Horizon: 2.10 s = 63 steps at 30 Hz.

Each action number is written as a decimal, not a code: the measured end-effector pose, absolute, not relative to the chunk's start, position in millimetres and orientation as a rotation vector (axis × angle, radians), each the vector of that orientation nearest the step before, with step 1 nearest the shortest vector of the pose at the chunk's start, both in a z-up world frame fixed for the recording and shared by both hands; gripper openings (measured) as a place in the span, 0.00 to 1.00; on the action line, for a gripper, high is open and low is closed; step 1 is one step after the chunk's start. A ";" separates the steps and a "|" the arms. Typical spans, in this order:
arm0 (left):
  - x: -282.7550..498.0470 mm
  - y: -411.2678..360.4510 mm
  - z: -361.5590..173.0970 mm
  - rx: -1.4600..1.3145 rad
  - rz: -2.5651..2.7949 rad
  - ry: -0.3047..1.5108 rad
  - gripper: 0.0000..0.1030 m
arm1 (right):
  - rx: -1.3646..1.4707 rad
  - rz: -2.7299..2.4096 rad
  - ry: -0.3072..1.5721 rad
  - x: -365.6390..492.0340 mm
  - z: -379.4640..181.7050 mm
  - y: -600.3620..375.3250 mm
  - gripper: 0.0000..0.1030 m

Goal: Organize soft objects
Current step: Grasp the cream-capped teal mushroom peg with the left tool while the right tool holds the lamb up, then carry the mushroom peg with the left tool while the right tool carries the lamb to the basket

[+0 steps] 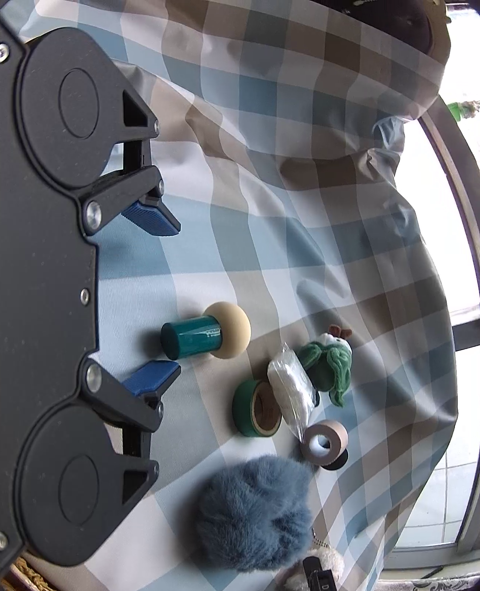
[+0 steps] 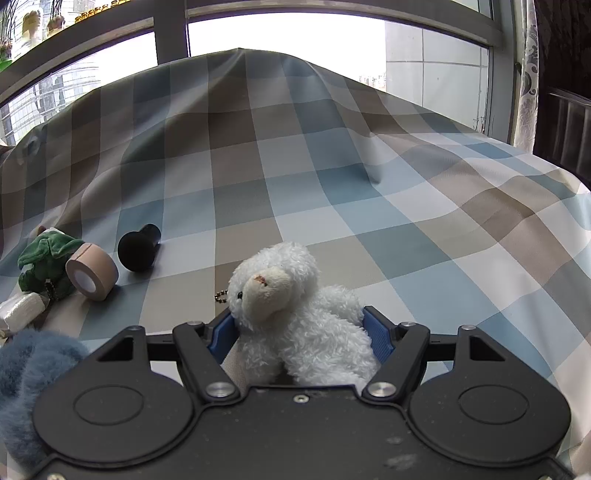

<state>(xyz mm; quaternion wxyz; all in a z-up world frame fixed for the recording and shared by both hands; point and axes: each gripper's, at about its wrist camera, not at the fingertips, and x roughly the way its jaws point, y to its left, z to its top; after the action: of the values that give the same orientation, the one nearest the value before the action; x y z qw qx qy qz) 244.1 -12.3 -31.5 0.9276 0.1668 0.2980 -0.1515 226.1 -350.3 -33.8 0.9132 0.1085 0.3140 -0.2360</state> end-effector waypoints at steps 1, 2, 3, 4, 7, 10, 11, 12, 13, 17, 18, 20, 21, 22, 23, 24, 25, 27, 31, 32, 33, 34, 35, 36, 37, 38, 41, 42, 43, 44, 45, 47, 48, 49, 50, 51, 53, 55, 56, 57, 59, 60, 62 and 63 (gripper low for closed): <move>246.8 -8.3 -31.8 0.327 -0.291 0.621 0.70 | 0.223 -0.486 0.646 226.0 -33.8 -350.3 0.69; 249.1 -4.6 -32.1 0.312 -0.276 0.629 0.70 | 0.223 -0.485 0.646 226.0 -33.7 -350.2 0.69; 251.4 0.0 -32.2 0.294 -0.259 0.638 0.70 | 0.222 -0.484 0.646 225.6 -33.4 -349.6 0.69; 253.6 2.8 -32.4 0.282 -0.243 0.647 0.71 | 0.220 -0.484 0.645 225.1 -33.2 -349.3 0.69; 259.7 10.5 -31.8 0.254 -0.183 0.670 0.75 | 0.220 -0.483 0.644 223.6 -33.0 -348.7 0.69; 263.4 11.2 -31.3 0.265 -0.103 0.677 0.76 | 0.223 -0.482 0.644 222.8 -32.7 -348.8 0.69; 264.9 11.2 -31.1 0.265 -0.066 0.681 0.76 | 0.223 -0.482 0.644 222.7 -32.6 -348.7 0.69; 266.9 12.4 -30.6 0.256 -0.031 0.689 0.76 | 0.223 -0.483 0.644 222.7 -32.7 -348.7 0.69; 268.1 13.0 -30.0 0.244 -0.010 0.698 0.76 | 0.224 -0.482 0.643 222.6 -32.6 -348.6 0.69; 264.2 17.2 -21.7 0.142 0.055 0.732 0.75 | 0.224 -0.478 0.642 222.2 -31.3 -347.8 0.69; 259.6 18.6 -17.2 0.095 0.070 0.727 0.73 | 0.222 -0.478 0.642 221.9 -31.1 -347.6 0.69; 253.5 21.1 -8.4 -0.005 0.056 0.735 0.73 | 0.224 -0.476 0.642 221.4 -31.0 -348.0 0.69; 253.3 20.9 -3.6 -0.070 0.043 0.756 0.74 | 0.226 -0.474 0.641 221.2 -30.7 -348.2 0.69; 254.4 20.4 -0.7 -0.115 0.037 0.775 0.77 | 0.229 -0.473 0.640 220.9 -30.3 -348.5 0.69; 256.5 18.9 2.0 -0.164 0.032 0.792 0.78 | 0.230 -0.472 0.640 220.9 -30.0 -348.6 0.69; 259.0 16.6 4.3 -0.209 0.028 0.803 0.79 | 0.231 -0.470 0.639 221.2 -29.9 -348.2 0.69; 261.1 14.6 6.1 -0.236 0.026 0.806 0.79 | 0.230 -0.468 0.639 221.5 -29.7 -347.5 0.69; 267.5 3.7 9.0 -0.257 0.019 0.801 0.81 | 0.222 -0.464 0.638 220.9 -29.1 -346.1 0.69; 279.5 -17.1 7.0 -0.239 0.029 0.812 0.83 | 0.210 -0.462 0.635 219.4 -28.5 -344.4 0.69; 282.6 -19.7 4.9 -0.242 0.040 0.821 0.83 | 0.211 -0.462 0.635 219.2 -28.4 -344.5 0.69; 285.9 -21.2 2.5 -0.252 0.050 0.830 0.83 | 0.213 -0.462 0.635 219.2 -28.5 -344.5 0.69; 289.0 -21.7 0.2 -0.262 0.055 0.839 0.83 | 0.215 -0.462 0.635 219.0 -28.4 -344.7 0.69; 292.4 -22.2 -3.2 -0.275 0.061 0.854 0.83 | 0.216 -0.462 0.635 218.5 -28.2 -344.6 0.69; 295.1 -21.8 -6.4 -0.287 0.070 0.867 0.82 | 0.218 -0.461 0.634 218.2 -28.1 -345.0 0.69; 297.5 -20.5 -9.2 -0.299 0.079 0.878 0.80 | 0.219 -0.460 0.634 218.4 -28.1 -345.5 0.69; 299.3 -19.0 -12.2 -0.312 0.088 0.890 0.79 | 0.219 -0.460 0.634 218.4 -28.1 -345.5 0.69; 302.8 -15.8 -16.6 -0.327 0.093 0.900 0.67 | 0.218 -0.459 0.633 217.9 -27.8 -345.3 0.69; 302.6 -15.4 -16.2 -0.323 0.087 0.891 0.63 | 0.216 -0.457 0.633 217.7 -27.6 -345.2 0.69; 302.5 -15.1 -15.6 -0.319 0.067 0.884 0.54 | 0.215 -0.455 0.632 218.0 -27.5 -345.1 0.69; 303.4 -15.3 -14.8 -0.317 0.040 0.885 0.54 | 0.213 -0.454 0.632 217.8 -27.2 -344.7 0.69; 304.1 -16.3 -13.8 -0.307 0.038 0.885 0.54 | 0.209 -0.453 0.633 217.8 -27.1 -344.0 0.69; 303.9 -16.3 -13.3 -0.290 0.019 0.887 0.54 | 0.202 -0.451 0.633 218.0 -27.0 -342.7 0.69; 302.7 -16.3 -12.7 -0.277 0.006 0.887 0.54 | 0.199 -0.450 0.633 218.0 -26.7 -342.2 0.69; 300.7 -16.3 -12.1 -0.265 -0.008 0.885 0.54 | 0.197 -0.449 0.633 218.1 -26.5 -342.2 0.69; 298.3 -16.1 -11.6 -0.256 -0.019 0.883 0.54 | 0.196 -0.449 0.632 217.9 -26.3 -342.3 0.69; 294.5 -16.0 -10.8 -0.241 -0.033 0.883 0.54 | 0.195 -0.447 0.631 217.5 -25.9 -342.3 0.69; 287.1 -16.9 -8.9 -0.207 -0.049 0.883 0.54 | 0.194 -0.444 0.629 216.7 -25.4 -342.1 0.69; 276.9 -18.2 -6.3 -0.169 -0.066 0.877 0.54 | 0.194 -0.441 0.628 216.0 -24.8 -341.9 0.69; 271.4 -19.1 -4.7 -0.148 -0.076 0.873 0.54 | 0.193 -0.440 0.627 215.7 -24.6 -341.7 0.69; 264.5 -20.5 -2.9 -0.125 -0.085 0.868 0.54 | 0.192 -0.439 0.628 215.4 -24.5 -341.5 0.69; 251.7 -23.1 0.4 -0.093 -0.101 0.859 0.54 | 0.187 -0.438 0.631 215.4 -24.7 -340.6 0.69; 246.1 -24.0 1.8 -0.084 -0.109 0.853 0.54 | 0.183 -0.437 0.632 215.5 -24.7 -340.0 0.69; 232.4 -25.8 5.7 -0.062 -0.132 0.835 0.54 | 0.179 -0.432 0.628 214.9 -24.2 -339.0 0.69; 224.7 -27.1 7.9 -0.045 -0.140 0.825 0.54 | 0.179 -0.427 0.623 213.9 -23.6 -338.5 0.69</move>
<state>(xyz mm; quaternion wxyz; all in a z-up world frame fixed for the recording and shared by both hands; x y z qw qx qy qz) 224.7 -27.1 7.9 0.9135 -0.0217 0.4005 -0.0678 213.9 -338.5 -23.6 0.9256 0.0871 0.3038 -0.2084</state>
